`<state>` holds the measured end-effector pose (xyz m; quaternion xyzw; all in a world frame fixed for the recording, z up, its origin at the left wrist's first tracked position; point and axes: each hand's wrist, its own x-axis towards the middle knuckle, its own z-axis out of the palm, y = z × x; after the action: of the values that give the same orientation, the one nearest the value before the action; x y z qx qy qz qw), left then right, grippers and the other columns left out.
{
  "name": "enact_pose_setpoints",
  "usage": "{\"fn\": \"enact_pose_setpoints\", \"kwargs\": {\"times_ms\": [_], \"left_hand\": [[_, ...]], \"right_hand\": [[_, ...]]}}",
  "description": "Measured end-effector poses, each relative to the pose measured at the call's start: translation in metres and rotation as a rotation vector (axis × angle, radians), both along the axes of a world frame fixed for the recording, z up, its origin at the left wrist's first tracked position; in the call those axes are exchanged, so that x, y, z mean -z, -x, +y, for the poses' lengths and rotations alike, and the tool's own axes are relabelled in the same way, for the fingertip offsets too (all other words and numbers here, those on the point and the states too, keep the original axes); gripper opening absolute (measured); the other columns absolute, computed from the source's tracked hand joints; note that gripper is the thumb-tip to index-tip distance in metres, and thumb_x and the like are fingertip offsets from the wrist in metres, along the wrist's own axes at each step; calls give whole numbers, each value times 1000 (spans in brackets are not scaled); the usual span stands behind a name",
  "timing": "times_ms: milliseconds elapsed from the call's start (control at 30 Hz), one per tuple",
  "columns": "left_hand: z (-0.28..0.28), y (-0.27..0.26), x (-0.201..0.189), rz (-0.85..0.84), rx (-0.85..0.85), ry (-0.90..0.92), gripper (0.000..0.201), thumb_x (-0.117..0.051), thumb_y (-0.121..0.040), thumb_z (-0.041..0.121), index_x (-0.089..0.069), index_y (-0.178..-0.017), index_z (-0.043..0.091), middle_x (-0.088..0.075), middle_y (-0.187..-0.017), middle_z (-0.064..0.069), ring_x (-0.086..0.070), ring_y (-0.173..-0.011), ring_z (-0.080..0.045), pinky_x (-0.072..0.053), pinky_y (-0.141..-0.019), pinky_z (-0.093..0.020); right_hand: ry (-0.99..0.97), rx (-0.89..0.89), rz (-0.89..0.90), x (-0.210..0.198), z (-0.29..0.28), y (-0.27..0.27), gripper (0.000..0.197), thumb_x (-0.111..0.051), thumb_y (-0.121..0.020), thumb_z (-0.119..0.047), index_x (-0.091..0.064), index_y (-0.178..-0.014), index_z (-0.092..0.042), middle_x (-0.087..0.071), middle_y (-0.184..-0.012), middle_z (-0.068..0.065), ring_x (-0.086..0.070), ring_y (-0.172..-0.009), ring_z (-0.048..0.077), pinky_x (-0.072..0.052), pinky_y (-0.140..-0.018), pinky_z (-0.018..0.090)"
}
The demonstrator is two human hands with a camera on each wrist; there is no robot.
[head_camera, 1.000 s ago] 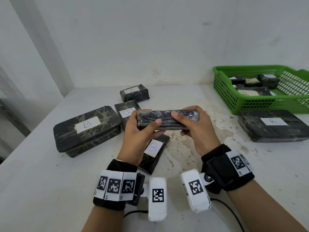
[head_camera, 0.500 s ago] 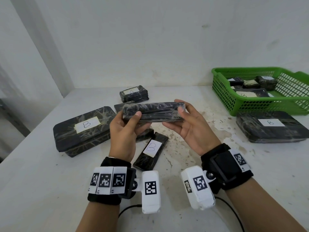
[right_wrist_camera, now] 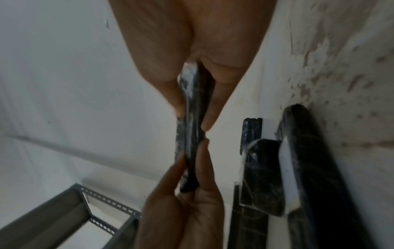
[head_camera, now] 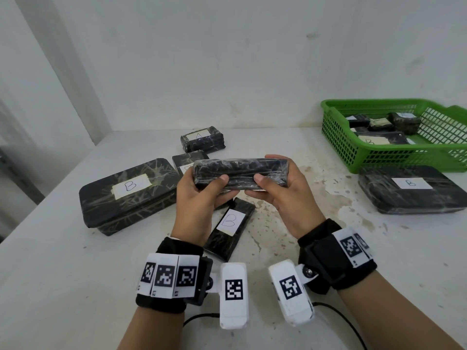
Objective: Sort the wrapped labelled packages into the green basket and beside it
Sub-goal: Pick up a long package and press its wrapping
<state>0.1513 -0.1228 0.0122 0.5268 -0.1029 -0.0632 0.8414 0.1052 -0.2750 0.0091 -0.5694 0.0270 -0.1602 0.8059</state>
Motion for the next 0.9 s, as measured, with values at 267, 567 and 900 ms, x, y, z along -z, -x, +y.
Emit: {"fn": "enact_pose_setpoints", "kwargs": {"times_ms": [267,567,900], "left_hand": [[1,2,-4,9,20,29,55,-62,-88,-6,-40,-138,0,-64,-120,-23,-74,-91,-26,-61,-77,-33],[2,2,-3,-18,82,28,56,-64,-85,-5,-43,-136,4,-62,-125,-23,-69,-103,-34,-59,-80,-32],[7,-5,2,-65,89,29,45,-65,-80,-15,-52,-116,9,-69,-102,-13,-71,-96,-27,-59,-81,-31]], "right_hand": [[-48,-42,4,-3,-2,2,45,-68,-85,1,-50,-124,-11,-65,-118,15,-71,-100,26,-59,-75,30],[28,32,-18,-2,-2,2,44,-73,-81,2,-50,-116,-10,-66,-116,14,-71,-100,23,-59,-77,31],[156,121,-6,4,1,1,39,-79,-78,-6,-52,-106,-9,-66,-105,7,-71,-95,17,-61,-73,34]]}}
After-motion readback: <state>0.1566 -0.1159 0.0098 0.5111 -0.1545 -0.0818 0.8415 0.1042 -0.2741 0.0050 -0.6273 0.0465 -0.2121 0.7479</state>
